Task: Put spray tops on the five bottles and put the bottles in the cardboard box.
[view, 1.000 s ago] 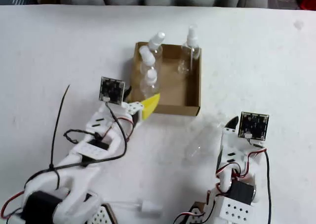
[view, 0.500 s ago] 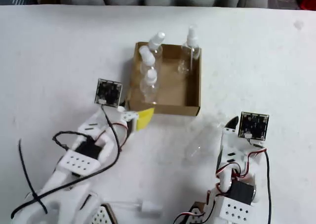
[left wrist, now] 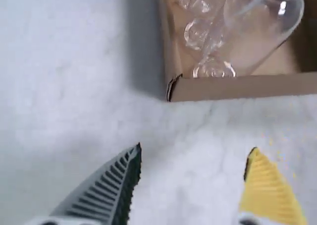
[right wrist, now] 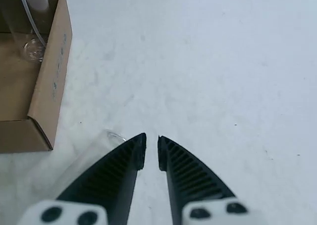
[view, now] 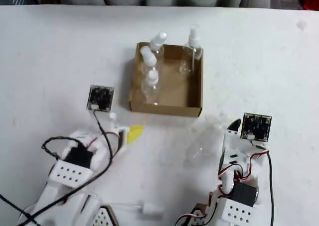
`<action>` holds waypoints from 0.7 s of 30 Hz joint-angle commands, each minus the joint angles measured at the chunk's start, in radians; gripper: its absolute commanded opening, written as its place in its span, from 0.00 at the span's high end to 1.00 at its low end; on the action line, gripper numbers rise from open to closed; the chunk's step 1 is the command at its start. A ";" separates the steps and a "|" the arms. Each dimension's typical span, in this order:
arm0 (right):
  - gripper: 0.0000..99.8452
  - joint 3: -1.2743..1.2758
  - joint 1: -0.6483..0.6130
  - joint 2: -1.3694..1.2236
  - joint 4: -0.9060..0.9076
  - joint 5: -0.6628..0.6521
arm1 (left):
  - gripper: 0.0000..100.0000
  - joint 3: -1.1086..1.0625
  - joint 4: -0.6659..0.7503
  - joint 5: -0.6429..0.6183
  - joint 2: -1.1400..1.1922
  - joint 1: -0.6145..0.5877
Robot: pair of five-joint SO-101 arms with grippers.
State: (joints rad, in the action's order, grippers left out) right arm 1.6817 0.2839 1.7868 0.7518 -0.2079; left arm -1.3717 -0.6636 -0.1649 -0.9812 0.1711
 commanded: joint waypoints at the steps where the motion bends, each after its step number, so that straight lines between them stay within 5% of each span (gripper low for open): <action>1: 0.98 0.009 0.021 0.007 0.001 -0.011 | 0.70 -0.061 -0.084 0.012 -0.074 -0.047; 8: 0.98 0.009 0.081 0.010 -0.005 -0.003 | 0.69 -0.242 0.006 0.012 -0.254 -0.119; 18: 0.98 -0.100 0.012 0.001 -0.005 -0.104 | 0.70 -0.328 -0.221 0.014 -0.618 -0.122; 21: 0.98 -0.153 -0.056 0.001 -0.005 -0.160 | 0.70 -0.328 -0.325 0.107 -0.699 -0.122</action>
State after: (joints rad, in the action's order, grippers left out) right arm 1.6326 0.3084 1.7868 0.7518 -0.2908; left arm -1.7047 -0.8615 -0.1542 -1.5689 0.0591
